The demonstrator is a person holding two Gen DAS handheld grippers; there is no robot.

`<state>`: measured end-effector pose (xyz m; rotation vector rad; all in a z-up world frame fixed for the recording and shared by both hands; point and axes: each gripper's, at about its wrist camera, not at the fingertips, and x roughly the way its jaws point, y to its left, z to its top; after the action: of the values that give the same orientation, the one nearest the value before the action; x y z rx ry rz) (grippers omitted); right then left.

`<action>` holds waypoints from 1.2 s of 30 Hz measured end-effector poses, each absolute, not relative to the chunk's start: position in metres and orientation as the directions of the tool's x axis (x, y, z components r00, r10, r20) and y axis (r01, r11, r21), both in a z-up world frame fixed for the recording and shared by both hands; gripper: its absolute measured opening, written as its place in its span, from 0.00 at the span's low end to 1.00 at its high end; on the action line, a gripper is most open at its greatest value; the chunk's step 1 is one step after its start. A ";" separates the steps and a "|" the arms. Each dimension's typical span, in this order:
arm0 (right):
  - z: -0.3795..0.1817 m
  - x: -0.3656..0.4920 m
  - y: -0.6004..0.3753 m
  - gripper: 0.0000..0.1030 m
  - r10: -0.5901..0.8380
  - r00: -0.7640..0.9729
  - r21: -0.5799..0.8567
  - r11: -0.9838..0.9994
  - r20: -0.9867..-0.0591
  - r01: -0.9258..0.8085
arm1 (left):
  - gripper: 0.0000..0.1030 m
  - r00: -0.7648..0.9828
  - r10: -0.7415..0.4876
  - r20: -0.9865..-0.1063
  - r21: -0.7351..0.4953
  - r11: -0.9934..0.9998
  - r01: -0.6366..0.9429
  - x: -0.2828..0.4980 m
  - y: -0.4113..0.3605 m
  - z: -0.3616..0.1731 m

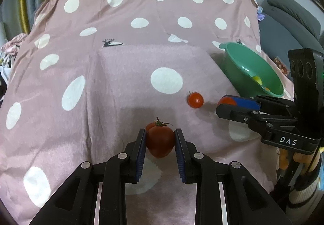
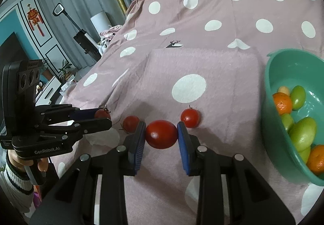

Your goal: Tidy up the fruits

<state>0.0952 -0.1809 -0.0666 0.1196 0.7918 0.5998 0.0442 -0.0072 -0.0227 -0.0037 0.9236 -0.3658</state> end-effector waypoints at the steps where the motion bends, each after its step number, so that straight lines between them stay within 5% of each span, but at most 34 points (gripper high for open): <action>1: -0.065 0.095 -0.182 0.31 0.550 0.550 0.321 0.828 -0.629 -0.461 | 0.27 0.548 -0.310 -0.777 -0.156 0.938 0.309 0.044 -0.009 -0.021; 36: -0.034 0.075 -0.236 0.31 0.552 0.647 0.352 0.834 -0.526 -0.425 | 0.27 0.565 -0.328 -0.757 -0.118 0.919 0.375 0.051 -0.061 0.005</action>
<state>0.0753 -0.2363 -0.0343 0.2036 0.6641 0.5601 0.0508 -0.0613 0.0047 0.0580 0.8775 -0.4136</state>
